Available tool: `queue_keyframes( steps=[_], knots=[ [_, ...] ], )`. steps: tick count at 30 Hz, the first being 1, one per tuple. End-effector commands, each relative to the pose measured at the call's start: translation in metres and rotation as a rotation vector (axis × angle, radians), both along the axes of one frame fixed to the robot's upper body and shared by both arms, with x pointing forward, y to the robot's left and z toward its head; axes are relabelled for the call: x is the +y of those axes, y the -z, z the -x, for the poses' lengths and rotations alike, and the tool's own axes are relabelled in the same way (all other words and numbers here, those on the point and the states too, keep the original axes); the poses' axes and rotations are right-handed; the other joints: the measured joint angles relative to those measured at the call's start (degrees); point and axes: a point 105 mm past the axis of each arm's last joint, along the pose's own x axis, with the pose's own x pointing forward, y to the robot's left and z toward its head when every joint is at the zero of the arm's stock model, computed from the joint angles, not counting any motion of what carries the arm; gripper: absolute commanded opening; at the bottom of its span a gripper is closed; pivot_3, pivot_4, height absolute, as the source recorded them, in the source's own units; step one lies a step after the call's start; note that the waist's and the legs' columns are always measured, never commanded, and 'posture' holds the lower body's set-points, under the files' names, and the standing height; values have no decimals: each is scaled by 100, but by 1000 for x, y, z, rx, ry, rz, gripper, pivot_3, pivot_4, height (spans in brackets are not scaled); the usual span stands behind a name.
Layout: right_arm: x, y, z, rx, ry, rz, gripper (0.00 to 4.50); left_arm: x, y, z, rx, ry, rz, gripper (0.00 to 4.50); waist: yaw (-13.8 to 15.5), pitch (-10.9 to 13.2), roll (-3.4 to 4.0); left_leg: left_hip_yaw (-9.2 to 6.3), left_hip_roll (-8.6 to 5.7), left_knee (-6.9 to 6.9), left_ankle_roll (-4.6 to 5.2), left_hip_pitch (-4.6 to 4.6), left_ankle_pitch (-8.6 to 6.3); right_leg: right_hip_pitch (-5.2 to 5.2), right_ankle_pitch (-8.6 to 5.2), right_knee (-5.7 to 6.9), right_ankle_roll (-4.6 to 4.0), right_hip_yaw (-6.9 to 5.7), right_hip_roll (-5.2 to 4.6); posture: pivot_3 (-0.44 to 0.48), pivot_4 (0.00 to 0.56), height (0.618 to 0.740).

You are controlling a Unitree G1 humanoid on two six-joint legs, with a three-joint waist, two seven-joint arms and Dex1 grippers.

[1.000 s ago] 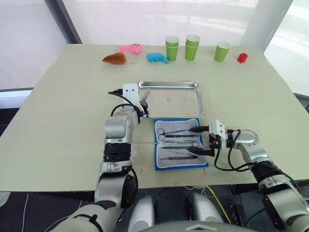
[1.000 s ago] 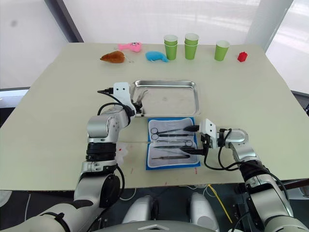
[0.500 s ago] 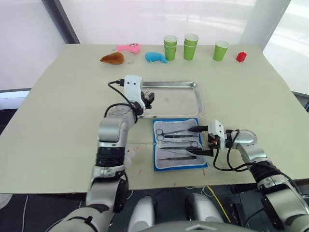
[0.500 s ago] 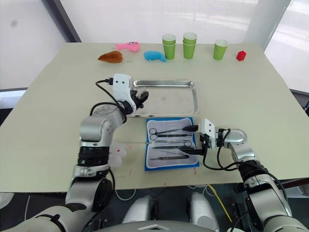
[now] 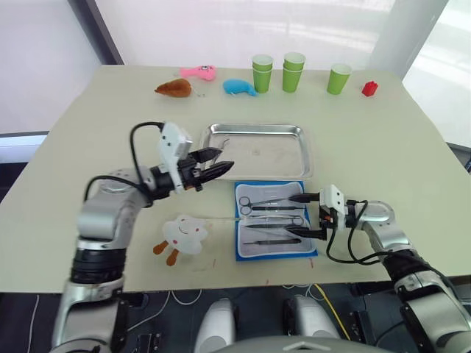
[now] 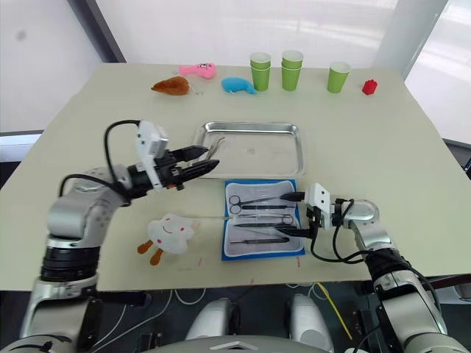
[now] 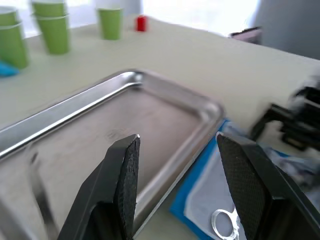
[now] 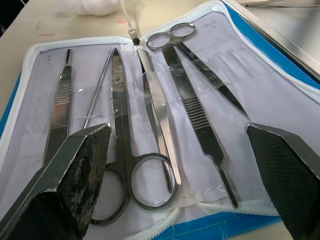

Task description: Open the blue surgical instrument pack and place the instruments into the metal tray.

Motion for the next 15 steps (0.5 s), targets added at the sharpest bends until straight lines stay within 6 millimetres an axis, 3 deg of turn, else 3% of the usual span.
queue_keyframes(
  steps=[1,3,7,15],
  knots=[
    [-31,67,35,233,60,208,4500,20,-15,14,-52,115,-62,2569,15,-5,7,1,-1,-13,0,0,0,1,0,-15,0,-11,-8,0,150,740],
    [-32,67,40,237,51,206,4500,29,-19,22,-51,166,-100,2569,48,-6,4,1,-1,-36,1,-6,1,2,0,-42,0,-62,-39,0,150,740],
    [-37,70,49,252,43,222,4500,44,-15,39,-49,313,-244,4340,119,-7,3,1,-6,-80,1,-16,0,-5,0,-86,0,-94,-61,0,150,740],
    [-47,71,60,267,58,224,4500,38,-17,50,-56,490,-296,4471,167,-7,3,-6,-9,-97,9,-44,-4,-4,0,-136,0,-113,-69,0,150,740]
  ],
)
